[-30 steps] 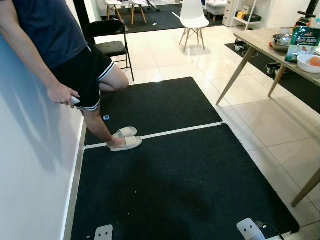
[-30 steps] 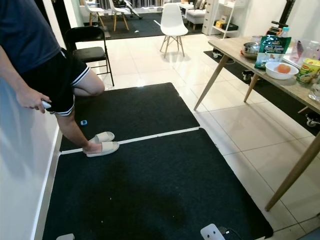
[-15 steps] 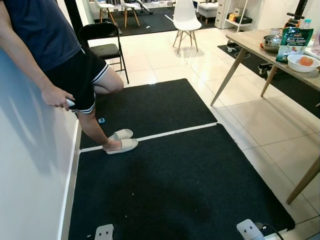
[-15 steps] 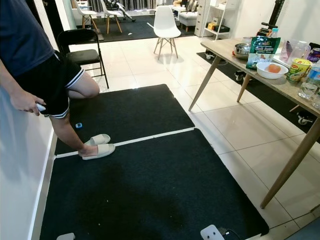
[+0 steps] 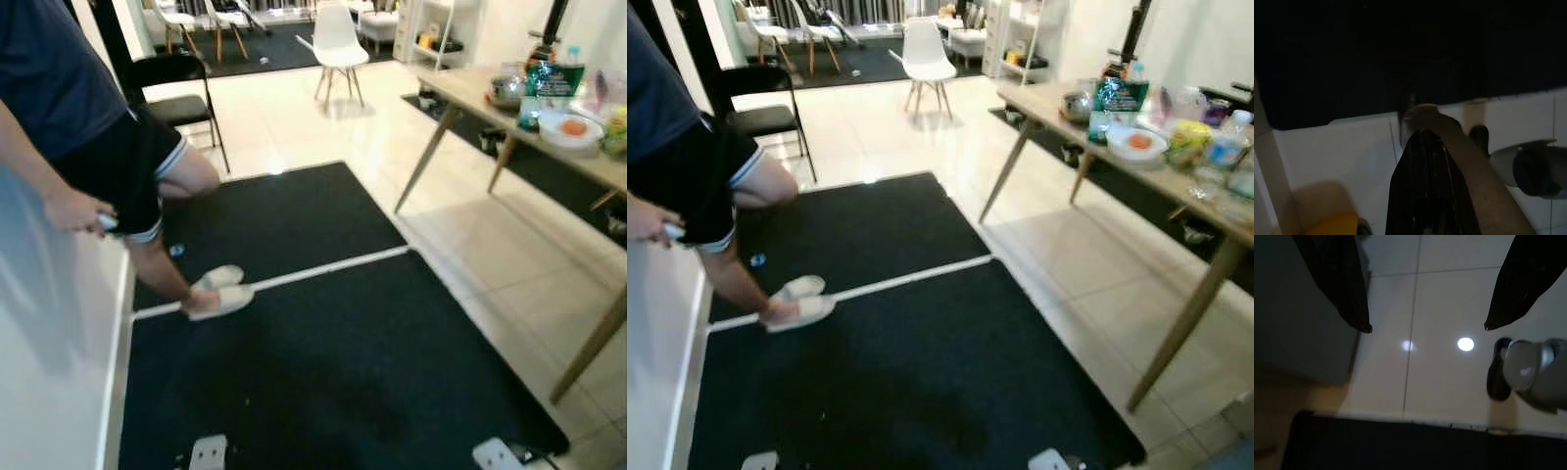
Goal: Restocking fridge
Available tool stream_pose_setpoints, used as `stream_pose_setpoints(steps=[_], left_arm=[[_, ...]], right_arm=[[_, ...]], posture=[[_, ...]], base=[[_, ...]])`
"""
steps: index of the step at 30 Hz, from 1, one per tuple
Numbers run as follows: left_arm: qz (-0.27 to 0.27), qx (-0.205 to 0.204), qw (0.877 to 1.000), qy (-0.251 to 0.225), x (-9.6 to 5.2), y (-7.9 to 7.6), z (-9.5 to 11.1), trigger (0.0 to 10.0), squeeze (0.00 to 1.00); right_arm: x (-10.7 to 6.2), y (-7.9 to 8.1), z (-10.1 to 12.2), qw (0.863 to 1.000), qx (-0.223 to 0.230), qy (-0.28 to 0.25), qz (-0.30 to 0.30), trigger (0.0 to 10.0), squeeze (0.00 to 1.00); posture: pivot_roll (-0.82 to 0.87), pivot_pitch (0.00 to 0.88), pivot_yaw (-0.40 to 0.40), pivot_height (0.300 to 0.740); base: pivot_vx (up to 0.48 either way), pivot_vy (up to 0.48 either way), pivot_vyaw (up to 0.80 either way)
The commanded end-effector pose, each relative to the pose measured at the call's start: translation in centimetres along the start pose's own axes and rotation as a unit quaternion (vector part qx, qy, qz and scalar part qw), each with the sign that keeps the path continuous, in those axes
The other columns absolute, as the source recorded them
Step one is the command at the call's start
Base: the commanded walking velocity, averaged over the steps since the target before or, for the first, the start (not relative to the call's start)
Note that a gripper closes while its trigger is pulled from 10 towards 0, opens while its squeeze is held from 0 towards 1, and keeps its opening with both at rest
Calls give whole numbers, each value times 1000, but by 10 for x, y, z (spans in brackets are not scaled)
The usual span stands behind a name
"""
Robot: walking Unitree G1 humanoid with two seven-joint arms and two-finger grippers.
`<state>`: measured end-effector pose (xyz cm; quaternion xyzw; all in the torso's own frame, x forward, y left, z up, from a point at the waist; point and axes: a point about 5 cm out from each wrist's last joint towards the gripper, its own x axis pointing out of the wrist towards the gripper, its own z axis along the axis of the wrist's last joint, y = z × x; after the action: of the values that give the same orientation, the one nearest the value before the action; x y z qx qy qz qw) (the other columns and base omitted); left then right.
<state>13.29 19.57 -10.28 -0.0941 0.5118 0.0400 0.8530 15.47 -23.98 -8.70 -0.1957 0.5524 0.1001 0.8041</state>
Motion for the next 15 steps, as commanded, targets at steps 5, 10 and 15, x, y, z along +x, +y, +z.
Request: stream_pose_setpoints(steps=[5, 10, 15], left_arm=[[1, 6, 1000, 3, 0, 1, -1, 10000, 0], [1, 8, 1000, 3, 0, 1, -1, 10000, 0], [1, 9, 1000, 3, 0, 1, -1, 10000, 0]], right_arm=[[0, 0, -1, 1000, 1, -2, 0, 10000, 0], [0, 0, -1, 1000, -1, -1, 1, 10000, 0], [0, 0, -1, 1000, -3, -1, 1, 10000, 0]], posture=[[-98, 0, 1, 740], [-98, 0, 2, 740], [-98, 0, 2, 740]], base=[[302, 0, 0], [329, 0, 0], [302, 0, 0]])
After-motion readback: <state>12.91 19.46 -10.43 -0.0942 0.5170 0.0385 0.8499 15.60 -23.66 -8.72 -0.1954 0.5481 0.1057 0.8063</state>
